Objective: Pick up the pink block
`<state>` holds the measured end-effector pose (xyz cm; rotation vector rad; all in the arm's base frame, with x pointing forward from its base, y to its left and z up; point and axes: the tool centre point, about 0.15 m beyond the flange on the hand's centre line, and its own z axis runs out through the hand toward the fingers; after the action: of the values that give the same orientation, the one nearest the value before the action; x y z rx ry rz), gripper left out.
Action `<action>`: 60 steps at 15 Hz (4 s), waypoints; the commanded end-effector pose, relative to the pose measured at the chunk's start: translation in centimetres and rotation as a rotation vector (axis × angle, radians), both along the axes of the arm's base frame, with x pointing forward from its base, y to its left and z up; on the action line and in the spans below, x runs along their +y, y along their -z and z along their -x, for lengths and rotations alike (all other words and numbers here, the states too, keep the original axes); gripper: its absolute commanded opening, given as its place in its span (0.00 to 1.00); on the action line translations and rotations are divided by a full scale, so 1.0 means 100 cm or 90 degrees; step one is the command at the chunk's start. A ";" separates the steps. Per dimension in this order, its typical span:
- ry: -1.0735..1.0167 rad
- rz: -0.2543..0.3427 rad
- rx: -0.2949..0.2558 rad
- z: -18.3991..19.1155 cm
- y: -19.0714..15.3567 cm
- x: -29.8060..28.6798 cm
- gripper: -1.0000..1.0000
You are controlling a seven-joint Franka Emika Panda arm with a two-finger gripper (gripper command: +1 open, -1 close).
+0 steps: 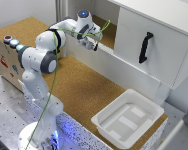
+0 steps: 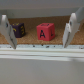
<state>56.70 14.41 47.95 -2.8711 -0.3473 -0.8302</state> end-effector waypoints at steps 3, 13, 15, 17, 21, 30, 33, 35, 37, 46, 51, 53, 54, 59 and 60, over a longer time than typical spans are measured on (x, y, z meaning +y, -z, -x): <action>0.073 -0.048 0.087 -0.013 -0.003 0.023 1.00; 0.205 0.018 0.004 -0.039 -0.021 0.055 1.00; 0.210 0.020 -0.002 -0.055 -0.018 0.057 1.00; 0.214 0.028 -0.008 -0.069 -0.016 0.056 1.00; 0.249 0.030 -0.012 -0.089 -0.011 0.037 1.00; 0.258 0.052 0.016 -0.117 0.009 0.024 1.00; 0.262 0.048 0.018 -0.115 0.010 0.020 0.00; 0.263 0.049 0.021 -0.111 0.011 0.018 0.00; 0.271 0.049 0.021 -0.109 0.012 0.014 0.00; 0.288 0.042 -0.015 -0.077 -0.013 0.004 0.00; 0.294 0.049 0.005 -0.047 -0.010 -0.020 0.00; 0.261 0.026 0.013 -0.036 -0.010 -0.032 0.00; 0.249 0.019 0.017 -0.032 -0.009 -0.039 0.00; 0.181 -0.030 0.047 -0.001 -0.008 -0.110 0.00; 0.164 -0.031 0.047 0.006 -0.007 -0.123 0.00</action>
<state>60.68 8.89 49.19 -3.0874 0.2567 -0.7519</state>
